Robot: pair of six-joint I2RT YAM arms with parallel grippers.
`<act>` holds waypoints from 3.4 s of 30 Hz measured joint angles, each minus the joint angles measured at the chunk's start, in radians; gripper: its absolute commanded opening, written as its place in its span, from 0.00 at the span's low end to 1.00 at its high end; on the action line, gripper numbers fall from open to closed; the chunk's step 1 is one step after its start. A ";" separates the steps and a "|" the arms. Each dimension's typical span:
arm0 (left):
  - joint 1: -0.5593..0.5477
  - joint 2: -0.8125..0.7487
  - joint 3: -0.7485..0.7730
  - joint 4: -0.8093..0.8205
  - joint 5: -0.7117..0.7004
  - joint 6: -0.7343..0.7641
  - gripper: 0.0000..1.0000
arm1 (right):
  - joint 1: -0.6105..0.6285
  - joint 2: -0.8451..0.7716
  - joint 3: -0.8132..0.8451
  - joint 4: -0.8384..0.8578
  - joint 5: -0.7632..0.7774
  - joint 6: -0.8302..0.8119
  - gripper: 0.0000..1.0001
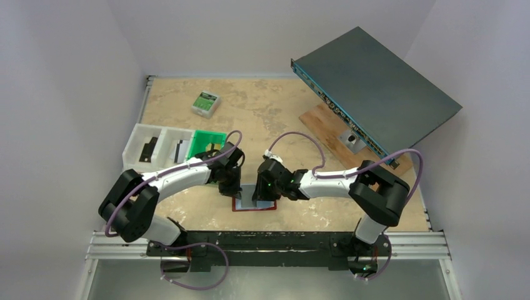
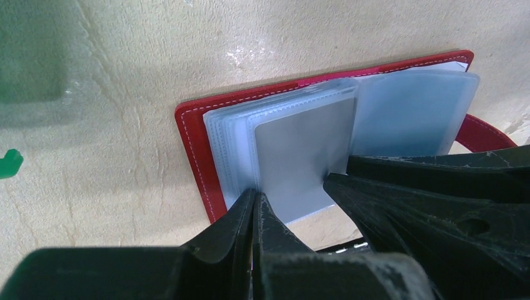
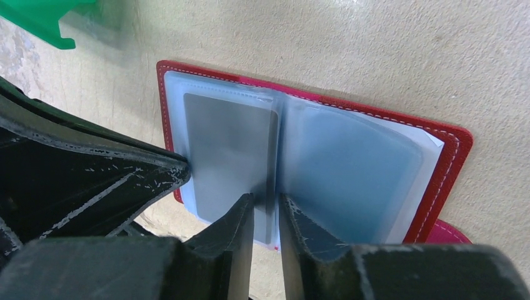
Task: Take the credit cards out of the card holder
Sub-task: Remove the credit card from the card holder.
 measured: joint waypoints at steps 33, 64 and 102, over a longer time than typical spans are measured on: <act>0.000 -0.008 -0.003 -0.011 -0.026 -0.026 0.00 | -0.037 0.010 -0.081 0.161 -0.064 0.047 0.00; 0.000 -0.017 -0.011 -0.022 -0.047 -0.032 0.00 | -0.037 0.001 -0.116 0.206 -0.045 0.061 0.00; -0.066 -0.056 0.056 -0.120 -0.145 -0.044 0.03 | -0.028 0.008 -0.079 0.165 -0.043 0.010 0.25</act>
